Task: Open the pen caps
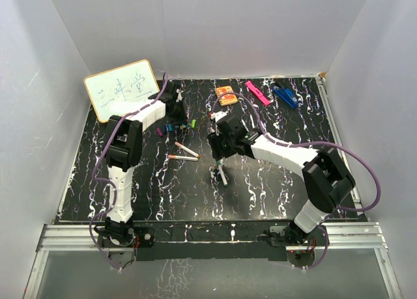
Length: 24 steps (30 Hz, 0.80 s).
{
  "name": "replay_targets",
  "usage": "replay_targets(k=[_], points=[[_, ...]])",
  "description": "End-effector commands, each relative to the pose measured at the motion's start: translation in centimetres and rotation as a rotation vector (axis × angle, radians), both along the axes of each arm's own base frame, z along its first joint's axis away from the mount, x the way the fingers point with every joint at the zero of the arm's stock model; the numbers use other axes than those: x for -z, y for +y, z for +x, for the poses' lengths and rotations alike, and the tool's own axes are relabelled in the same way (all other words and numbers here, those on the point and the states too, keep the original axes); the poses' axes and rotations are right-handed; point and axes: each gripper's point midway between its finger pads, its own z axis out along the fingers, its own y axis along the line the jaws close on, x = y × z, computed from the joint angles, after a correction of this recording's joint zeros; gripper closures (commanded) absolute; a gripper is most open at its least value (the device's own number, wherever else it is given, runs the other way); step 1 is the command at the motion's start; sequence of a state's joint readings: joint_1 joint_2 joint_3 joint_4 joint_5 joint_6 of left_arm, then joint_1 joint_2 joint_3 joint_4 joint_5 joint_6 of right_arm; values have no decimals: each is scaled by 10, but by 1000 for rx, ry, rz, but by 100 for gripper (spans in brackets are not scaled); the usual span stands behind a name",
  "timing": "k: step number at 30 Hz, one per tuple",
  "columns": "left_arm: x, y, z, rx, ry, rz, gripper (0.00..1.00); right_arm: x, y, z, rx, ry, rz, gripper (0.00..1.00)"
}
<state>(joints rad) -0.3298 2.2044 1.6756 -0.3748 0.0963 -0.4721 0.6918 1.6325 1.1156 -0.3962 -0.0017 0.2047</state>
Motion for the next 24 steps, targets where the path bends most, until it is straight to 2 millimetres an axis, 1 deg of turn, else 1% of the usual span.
replay_targets(k=[1,4,10,12,14,15,17,19,21,22,23,24], points=[[-7,-2,4,6,-16,1,77,-7,4,-11,36,-3,30,51],[-7,-2,4,3,-17,0,71,1,4,-19,41,16,16,51],[-13,-3,5,3,-20,-6,65,16,0,-34,51,50,-17,51],[-20,-3,6,-1,-32,-7,63,19,-1,-37,53,55,-29,51],[-32,-3,9,-11,-52,-20,59,23,-3,-40,56,63,-42,51],[-40,-3,11,-16,-66,-31,58,26,-3,-41,55,68,-47,51],[-63,-3,16,-29,-112,-66,56,28,-3,-43,55,74,-51,51],[-93,-3,21,-35,-185,-111,51,31,-3,-45,53,79,-56,51],[-124,-2,23,-47,-262,-150,39,33,-2,-46,53,83,-61,51],[-147,-1,25,-56,-318,-176,24,35,-2,-47,52,84,-65,51],[-160,0,26,-62,-351,-198,8,37,-2,-47,51,88,-70,51],[-173,2,25,-70,-380,-223,2,38,-2,-48,52,90,-74,52]])
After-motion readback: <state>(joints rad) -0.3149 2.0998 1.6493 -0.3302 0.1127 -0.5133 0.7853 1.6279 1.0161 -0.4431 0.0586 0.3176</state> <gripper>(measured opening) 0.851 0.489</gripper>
